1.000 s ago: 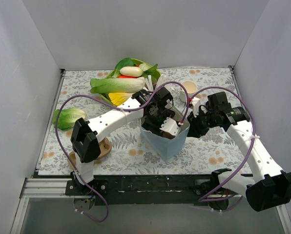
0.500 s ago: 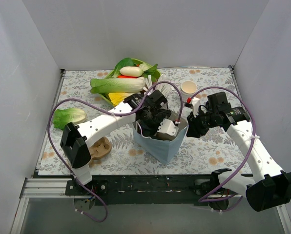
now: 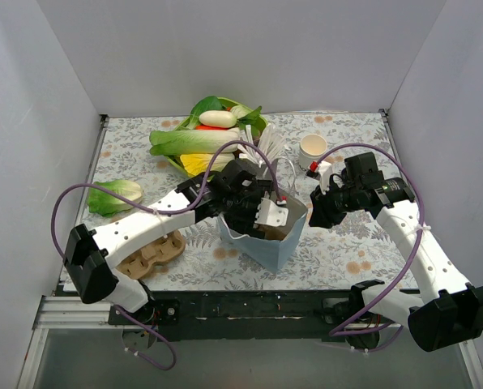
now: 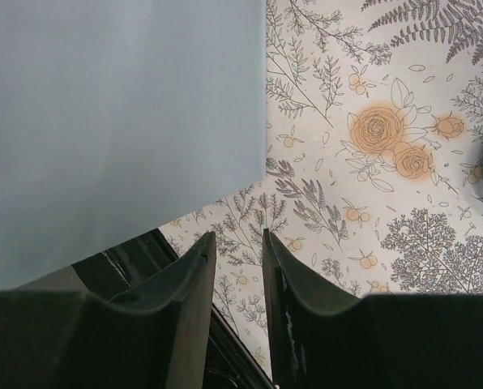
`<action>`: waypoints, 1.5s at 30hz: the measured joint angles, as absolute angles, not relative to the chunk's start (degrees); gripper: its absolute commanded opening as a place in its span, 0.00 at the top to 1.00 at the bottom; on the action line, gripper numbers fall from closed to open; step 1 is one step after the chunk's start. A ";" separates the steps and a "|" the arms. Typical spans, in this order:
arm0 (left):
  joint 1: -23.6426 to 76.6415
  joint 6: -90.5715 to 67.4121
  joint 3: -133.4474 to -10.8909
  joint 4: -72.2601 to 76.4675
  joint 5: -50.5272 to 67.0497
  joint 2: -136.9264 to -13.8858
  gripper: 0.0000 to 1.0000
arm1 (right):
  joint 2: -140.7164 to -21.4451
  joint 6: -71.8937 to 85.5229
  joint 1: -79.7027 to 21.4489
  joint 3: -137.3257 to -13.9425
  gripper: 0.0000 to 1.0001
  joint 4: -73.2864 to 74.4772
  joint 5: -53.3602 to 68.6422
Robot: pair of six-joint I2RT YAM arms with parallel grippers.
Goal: Pack the takeout coffee
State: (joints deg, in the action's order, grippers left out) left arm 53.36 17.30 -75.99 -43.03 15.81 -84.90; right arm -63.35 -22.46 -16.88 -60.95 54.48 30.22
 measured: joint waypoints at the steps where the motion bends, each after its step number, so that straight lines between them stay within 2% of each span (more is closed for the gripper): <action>1: 53.36 16.71 -75.57 -41.52 16.25 -84.49 0.02 | -63.35 -22.46 -16.88 -60.95 0.63 54.43 30.24; 14: 51.94 8.58 -72.47 -29.69 23.40 -82.56 0.02 | -63.59 -22.72 -16.88 -60.97 0.62 54.22 31.00; 28: 51.07 -1.87 -61.60 -10.11 24.40 -67.66 0.02 | -63.81 -24.51 -16.97 -65.01 0.63 52.03 38.22; 32: 51.09 -6.20 -62.19 -6.15 20.71 -66.08 0.02 | -63.86 -25.08 -17.74 -65.30 0.63 50.76 38.65; 38: 49.71 -11.11 -67.66 -4.89 7.07 -66.41 0.02 | -64.16 -25.76 -23.07 -67.18 0.63 48.60 38.48; 45: 38.48 -16.75 -72.90 -5.67 -6.31 -67.09 0.02 | -64.14 -25.82 -30.33 -68.51 0.63 46.89 37.45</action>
